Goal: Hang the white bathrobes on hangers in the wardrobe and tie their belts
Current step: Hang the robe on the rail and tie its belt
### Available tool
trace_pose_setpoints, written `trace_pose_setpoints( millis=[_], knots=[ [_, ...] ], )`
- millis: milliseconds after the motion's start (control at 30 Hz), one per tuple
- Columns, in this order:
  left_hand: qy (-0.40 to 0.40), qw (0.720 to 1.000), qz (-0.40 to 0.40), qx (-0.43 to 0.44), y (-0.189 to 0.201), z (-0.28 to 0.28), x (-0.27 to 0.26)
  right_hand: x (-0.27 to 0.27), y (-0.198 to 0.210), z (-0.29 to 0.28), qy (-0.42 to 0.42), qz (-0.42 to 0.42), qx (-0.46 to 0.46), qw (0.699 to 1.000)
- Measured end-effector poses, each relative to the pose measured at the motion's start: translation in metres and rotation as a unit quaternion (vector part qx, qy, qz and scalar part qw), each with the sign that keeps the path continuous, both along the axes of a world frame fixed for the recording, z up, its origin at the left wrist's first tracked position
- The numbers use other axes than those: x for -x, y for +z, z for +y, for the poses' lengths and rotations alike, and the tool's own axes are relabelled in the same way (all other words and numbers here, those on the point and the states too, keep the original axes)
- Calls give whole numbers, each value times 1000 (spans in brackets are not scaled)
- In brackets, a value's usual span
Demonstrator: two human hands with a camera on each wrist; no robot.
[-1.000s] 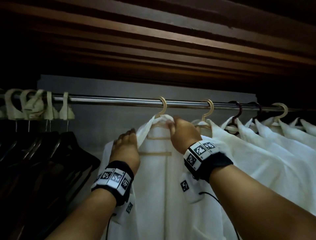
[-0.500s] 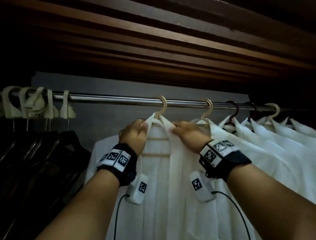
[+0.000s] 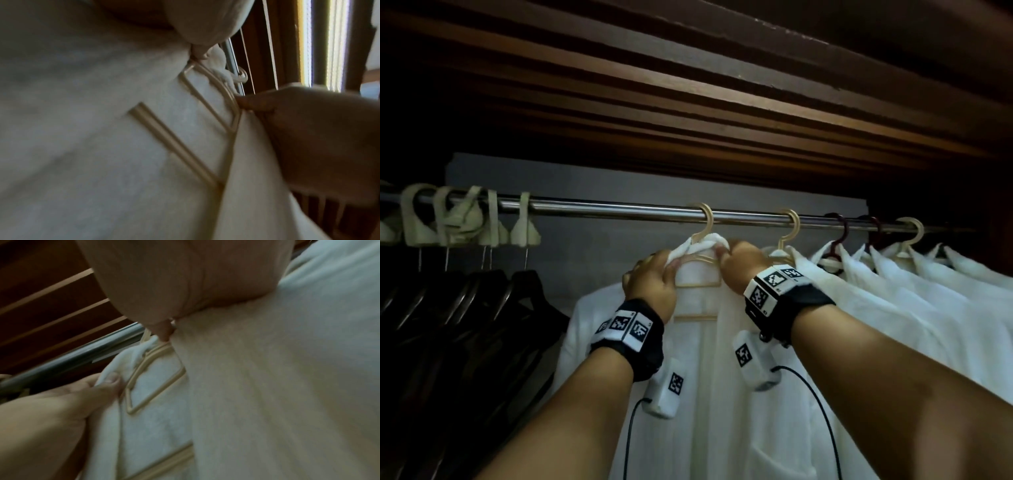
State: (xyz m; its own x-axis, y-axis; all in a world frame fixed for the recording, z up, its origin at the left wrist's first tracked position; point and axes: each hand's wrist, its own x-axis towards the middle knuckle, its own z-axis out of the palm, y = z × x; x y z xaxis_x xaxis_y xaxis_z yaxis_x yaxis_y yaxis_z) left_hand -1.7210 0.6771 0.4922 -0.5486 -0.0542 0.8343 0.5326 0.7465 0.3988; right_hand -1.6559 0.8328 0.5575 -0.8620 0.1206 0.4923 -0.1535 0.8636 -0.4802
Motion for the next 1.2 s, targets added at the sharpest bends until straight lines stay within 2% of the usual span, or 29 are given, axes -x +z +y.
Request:
trace_pose_setpoints(
  millis=[67, 167, 267, 333, 400, 467, 567, 667, 767, 800, 900, 967, 1067, 1133, 1200],
  knots=[
    [-50, 994, 12, -99, -2, -5, 1, -5, -1, 3, 31, -26, -9, 999],
    [-141, 958, 42, -244, -4, -3, 0, -16, -6, 15, 95, -41, 4, 995],
    [-176, 940, 42, -290, -2, 1, -4, -9, -12, 28, 104, -25, -39, 993],
    [-152, 955, 27, -254, -3, 2, -5, 3, -23, 34, 84, 9, -87, 993],
    [-39, 993, 36, -109, -11, 2, -6, 10, -44, 37, 50, 54, -129, 989],
    [51, 998, 46, -1, -32, 2, -6, 9, -72, 39, 32, 112, -188, 975],
    [33, 997, -22, 61, -95, -2, -1, 2, -123, 45, 17, 162, -269, 949],
    [-44, 972, -159, 167, -200, -15, -9, -11, -203, 50, 20, 87, -251, 964],
    [-150, 916, -356, 110, -307, -24, -50, -36, -313, 62, 45, -16, -208, 977],
    [-160, 901, -394, 85, -340, -25, -65, -47, -350, 67, 63, -31, -193, 979],
    [-168, 883, -436, 49, -418, -19, -109, -79, -437, 81, 136, -52, -125, 981],
    [-195, 869, -453, 50, -445, -4, -134, -98, -470, 86, 168, -78, -68, 980],
    [-220, 854, -470, 20, -454, 31, -153, -114, -489, 94, 179, -83, 22, 980],
    [-189, 862, -471, -2, -457, 53, -151, -116, -491, 99, 167, -73, 48, 982],
    [-124, 874, -470, -25, -455, 72, -146, -117, -488, 103, 160, -80, 82, 980]
  ],
)
